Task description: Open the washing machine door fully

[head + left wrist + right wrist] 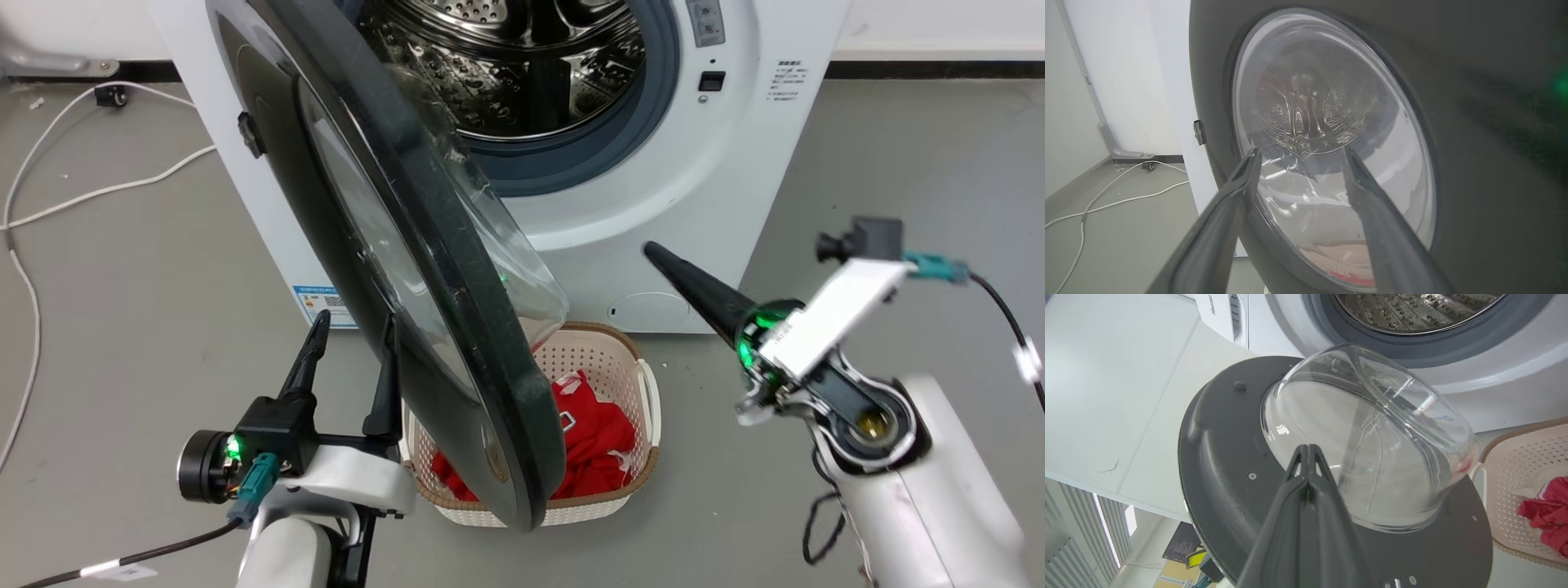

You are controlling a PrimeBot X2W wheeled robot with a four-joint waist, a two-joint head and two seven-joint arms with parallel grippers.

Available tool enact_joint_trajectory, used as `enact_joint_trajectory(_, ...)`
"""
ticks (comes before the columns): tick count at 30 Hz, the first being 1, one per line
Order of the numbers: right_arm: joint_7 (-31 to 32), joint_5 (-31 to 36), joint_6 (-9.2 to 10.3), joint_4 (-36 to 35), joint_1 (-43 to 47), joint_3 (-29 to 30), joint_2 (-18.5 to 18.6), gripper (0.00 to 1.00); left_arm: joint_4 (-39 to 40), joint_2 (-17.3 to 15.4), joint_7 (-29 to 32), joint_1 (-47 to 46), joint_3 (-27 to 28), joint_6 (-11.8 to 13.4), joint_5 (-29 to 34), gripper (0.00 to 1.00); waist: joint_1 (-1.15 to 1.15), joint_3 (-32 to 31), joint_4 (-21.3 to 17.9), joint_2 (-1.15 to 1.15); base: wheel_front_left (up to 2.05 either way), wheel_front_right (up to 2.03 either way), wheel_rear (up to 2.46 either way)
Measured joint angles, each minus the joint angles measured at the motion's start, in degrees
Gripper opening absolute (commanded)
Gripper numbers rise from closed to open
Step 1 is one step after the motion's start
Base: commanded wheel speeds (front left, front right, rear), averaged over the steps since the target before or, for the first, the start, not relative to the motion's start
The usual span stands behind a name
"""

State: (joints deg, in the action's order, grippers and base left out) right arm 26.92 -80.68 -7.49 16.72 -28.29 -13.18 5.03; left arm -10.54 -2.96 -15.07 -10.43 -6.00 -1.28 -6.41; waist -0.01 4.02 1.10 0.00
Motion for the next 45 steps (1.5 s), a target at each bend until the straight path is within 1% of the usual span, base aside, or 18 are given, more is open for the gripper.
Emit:
enact_joint_trajectory(3,-3.99,-0.25,0.00,-2.31,4.65,2.14,0.85,0.00,0.13,-0.05,0.00,0.82,0.85,0.26,0.13,1.00,0.00,-0.41,-0.73,0.00,0.00,0.00,0.00)
enact_joint_trajectory(9,-11.34,-1.93,0.00,-6.68,13.72,6.51,1.04,0.00,0.05,-0.09,0.00,2.04,2.23,0.29,0.20,1.00,0.00,-1.46,-1.86,0.00,0.00,0.00,0.00)
enact_joint_trajectory(10,-12.81,-1.68,0.00,-7.16,14.99,7.12,1.03,0.30,-0.02,-0.12,0.00,2.17,2.45,0.29,0.20,1.00,0.00,-1.67,-2.03,0.00,0.00,0.00,0.00)
enact_joint_trajectory(11,-14.14,-1.55,0.00,-7.75,16.12,7.66,0.94,0.46,-0.02,-0.13,0.00,2.22,2.57,0.29,0.20,1.00,0.00,-1.88,-2.15,0.00,0.00,0.00,0.00)
enact_joint_trajectory(12,-15.18,-1.46,0.00,-8.36,17.13,8.00,0.87,1.00,-0.02,-0.11,0.00,2.28,2.65,0.29,0.20,1.00,0.00,-2.06,-2.22,0.00,0.00,0.00,0.00)
enact_joint_trajectory(15,-19.13,0.79,0.00,-9.50,19.54,8.42,0.57,1.00,-0.05,-0.10,0.00,2.91,2.82,0.29,0.18,1.00,0.00,-2.48,-2.33,0.00,0.00,0.00,0.00)
enact_joint_trajectory(18,-24.31,6.67,0.00,-10.06,20.92,8.26,0.89,1.00,-0.12,-0.09,0.00,3.07,2.81,0.29,0.14,1.00,0.00,-2.65,-2.25,0.00,0.00,0.00,0.00)
enact_joint_trajectory(21,-31.71,18.96,0.00,-8.20,21.78,8.56,2.74,1.00,-0.20,-0.08,0.00,3.08,2.75,0.26,0.13,1.00,0.00,-2.69,-2.07,0.00,0.00,0.00,0.00)
enact_joint_trajectory(24,-37.23,30.22,-0.01,-6.78,21.82,10.03,2.56,1.00,-0.31,-0.02,0.00,3.08,2.68,0.20,0.13,1.00,0.01,-2.75,-1.93,0.00,0.00,0.00,0.00)
enact_joint_trajectory(25,-38.50,34.99,-0.01,-6.61,21.80,10.95,2.43,1.00,-0.33,-0.02,0.00,3.08,2.67,0.20,0.13,1.00,0.00,-2.81,-1.90,0.00,0.00,0.00,0.00)
enact_joint_trajectory(28,-40.44,47.65,-0.01,-7.94,21.56,14.73,1.64,1.00,-0.41,-0.04,0.00,3.10,2.77,0.19,0.13,1.00,0.01,-2.93,-1.84,0.00,0.00,0.00,0.00)
enact_joint_trajectory(30,-41.09,56.45,-0.01,-10.74,21.56,16.89,0.70,1.00,-0.38,-0.02,0.00,3.10,2.79,0.19,0.14,1.00,0.01,-3.02,-1.77,0.00,0.00,0.00,0.00)
enact_joint_trajectory(32,-41.35,63.55,-0.01,-13.70,21.72,18.12,-0.29,1.00,-0.38,-0.02,0.00,3.11,2.83,0.18,0.16,1.00,0.01,-3.11,-1.67,0.00,0.00,0.00,0.00)
enact_joint_trajectory(35,-41.48,72.26,-0.01,-17.06,23.22,18.19,-1.27,1.00,-0.41,-0.03,0.00,3.15,2.90,-0.01,0.21,1.00,0.01,-3.21,-1.55,0.00,0.00,0.00,0.00)
enact_joint_trajectory(37,-40.69,76.33,-0.02,-18.13,24.87,17.70,-1.64,1.00,-0.38,-0.02,0.00,3.17,2.93,-0.04,0.23,1.00,0.01,-3.35,-1.49,0.00,0.00,0.00,0.00)
enact_joint_trajectory(39,-39.99,78.55,-0.02,-18.34,26.24,17.19,-1.85,1.00,-0.35,-0.01,0.00,3.19,2.98,-0.05,0.36,1.00,0.01,-3.32,-1.48,0.00,0.00,0.00,0.00)
enact_joint_trajectory(41,-39.77,79.26,-0.02,-17.64,27.25,16.93,-1.97,1.00,-0.32,-0.02,0.00,3.20,3.04,-0.05,0.41,1.00,0.01,-3.21,-1.49,0.00,0.00,0.00,0.00)
enact_joint_trajectory(45,-40.07,77.34,-0.02,-14.58,27.97,16.50,-2.03,1.00,-0.22,-0.01,0.00,3.18,3.26,-0.07,0.63,1.00,0.01,-2.87,-1.57,0.00,0.00,0.00,0.00)
